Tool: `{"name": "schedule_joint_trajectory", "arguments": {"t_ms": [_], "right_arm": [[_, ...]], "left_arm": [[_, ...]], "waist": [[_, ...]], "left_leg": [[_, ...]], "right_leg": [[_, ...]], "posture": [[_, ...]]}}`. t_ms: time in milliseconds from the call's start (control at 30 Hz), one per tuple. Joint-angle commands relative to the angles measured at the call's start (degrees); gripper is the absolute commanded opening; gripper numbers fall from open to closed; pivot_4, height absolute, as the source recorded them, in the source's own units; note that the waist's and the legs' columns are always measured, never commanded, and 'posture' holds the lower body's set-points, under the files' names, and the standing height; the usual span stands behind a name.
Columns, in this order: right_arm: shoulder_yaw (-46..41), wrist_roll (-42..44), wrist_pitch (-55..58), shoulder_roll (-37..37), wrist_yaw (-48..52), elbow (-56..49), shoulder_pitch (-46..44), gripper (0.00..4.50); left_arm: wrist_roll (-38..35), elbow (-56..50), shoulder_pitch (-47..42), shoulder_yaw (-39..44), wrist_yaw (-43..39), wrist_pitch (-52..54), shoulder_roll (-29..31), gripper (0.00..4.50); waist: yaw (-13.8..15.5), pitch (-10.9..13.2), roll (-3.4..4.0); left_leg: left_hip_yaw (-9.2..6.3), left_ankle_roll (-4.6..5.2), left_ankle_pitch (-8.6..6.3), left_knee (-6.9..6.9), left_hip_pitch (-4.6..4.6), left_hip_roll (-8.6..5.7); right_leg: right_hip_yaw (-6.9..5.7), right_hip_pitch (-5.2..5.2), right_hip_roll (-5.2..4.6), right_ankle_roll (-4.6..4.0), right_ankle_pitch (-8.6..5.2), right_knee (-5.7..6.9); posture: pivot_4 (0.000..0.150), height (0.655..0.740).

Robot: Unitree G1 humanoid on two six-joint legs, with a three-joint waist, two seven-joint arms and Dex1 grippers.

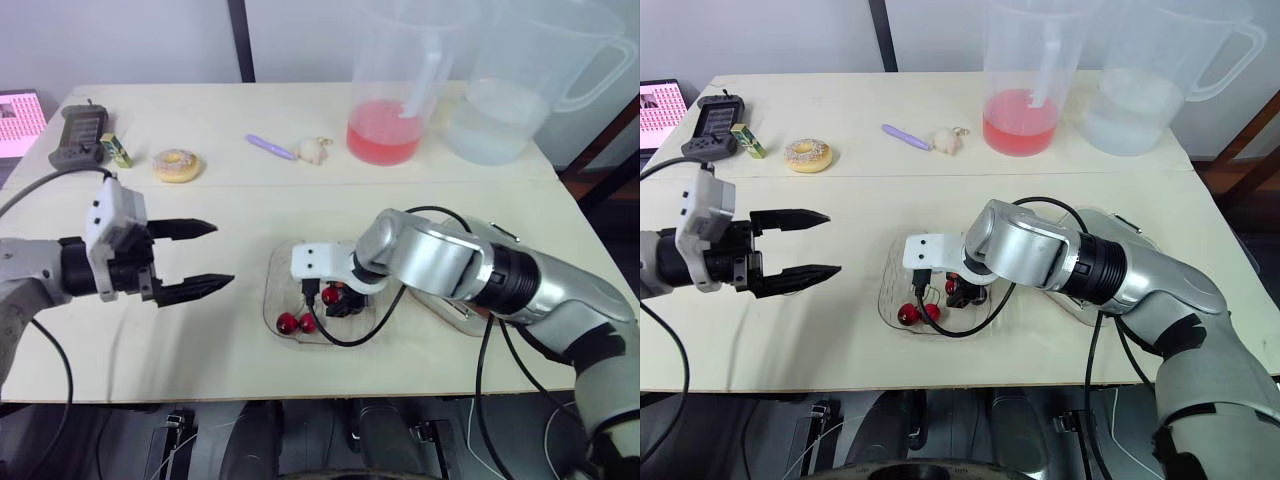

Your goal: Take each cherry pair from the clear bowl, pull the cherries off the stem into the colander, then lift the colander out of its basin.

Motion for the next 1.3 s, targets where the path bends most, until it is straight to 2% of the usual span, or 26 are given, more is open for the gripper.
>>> {"name": "schedule_joint_trajectory", "arguments": {"t_ms": [33,67,233,467,633,733,867,900,1067,1300], "right_arm": [[-0.9,-1.2,-0.7,0.1,0.4,-1.1,-0.2,1.9],[-0.7,-1.6,-1.0,0.2,0.4,-1.2,-0.3,1.44],[-0.6,-3.2,-2.1,0.7,0.4,-1.5,-0.8,1.44],[3.5,-10.3,-10.8,0.1,2.6,-1.9,-3.5,1.44],[2.9,-12.1,-13.1,1.4,4.8,-0.7,-2.9,1.44],[1.1,-12.0,-13.1,1.3,6.1,-0.9,-2.3,2.38],[-3.3,-10.5,-10.6,0.2,7.7,-2.1,-1.7,4.36],[-4.4,-9.8,-9.1,-0.2,8.3,-2.6,-1.9,4.48],[-7.6,-6.5,-0.3,-3.8,9.5,-6.4,-1.5,4.48],[-7.3,-5.2,6.5,-3.3,5.1,-8.4,-0.2,4.48]], "left_arm": [[-1.2,-0.8,-1.5,-0.3,0.8,0.6,0.3,4.5],[-0.8,-0.6,-1.7,-0.6,0.7,0.5,0.5,4.5],[-0.1,-0.1,-1.9,-1.4,0.6,0.1,0.8,4.5],[0.6,-0.2,-2.5,-2.4,0.9,-0.2,0.5,4.5],[-1.4,-1.5,-1.4,-2.0,0.5,2.3,1.0,4.5],[-0.7,-1.0,-1.6,-2.2,0.6,1.8,1.1,4.5],[0.1,-0.4,-1.9,-3.1,0.4,1.2,0.8,4.5],[0.1,-0.3,-2.0,-3.3,0.4,1.1,0.7,4.5],[0.7,0.2,-2.9,-4.6,0.4,0.6,0.0,4.5],[1.7,1.7,-5.5,-7.3,-0.1,-0.6,-1.1,4.5]], "waist": [[0.0,0.0,0.0],[0.0,0.0,0.0],[0.0,0.0,0.0],[0.0,0.0,0.0],[0.0,0.0,0.0],[0.0,0.0,0.0],[0.1,0.0,0.0],[0.1,0.0,0.0],[0.1,0.0,0.0],[-0.1,0.0,0.0]], "left_leg": [[0.0,0.0,0.0,0.0,0.0,0.0],[0.0,0.0,0.0,0.0,0.0,0.0],[-0.02,0.0,0.0,0.0,0.0,0.0],[-0.02,-0.01,0.0,0.0,0.0,0.0],[-0.02,-0.01,0.01,-0.01,0.0,0.0],[-0.03,-0.01,0.01,0.0,0.0,0.0],[-0.04,-0.01,0.01,0.0,0.0,0.0],[-0.03,-0.01,0.01,0.0,0.0,0.0],[-0.04,-0.01,0.01,0.0,0.0,0.0],[-0.05,-0.01,0.01,-0.01,0.02,0.0]], "right_leg": [[0.0,0.0,0.0,0.0,0.0,0.0],[0.0,0.0,0.0,0.0,0.0,0.0],[-0.01,0.0,0.02,0.0,0.0,0.0],[0.0,-0.01,0.02,0.0,0.0,0.0],[-0.01,0.0,0.03,0.0,0.0,0.0],[-0.01,-0.01,0.03,0.0,0.0,0.0],[-0.01,0.0,0.03,0.0,0.0,0.0],[-0.01,0.01,0.03,0.0,0.0,0.0],[-0.01,0.01,0.03,-0.01,0.0,0.0],[0.0,0.0,0.06,-0.01,0.0,0.01]], "posture": [[0.15,0.7383],[0.15,0.7383],[0.15,0.7383],[0.15,0.7383],[0.15,0.7383],[0.15,0.7383],[0.15,0.7383],[0.15,0.7383],[0.15,0.7383],[0.15,0.7383]]}}
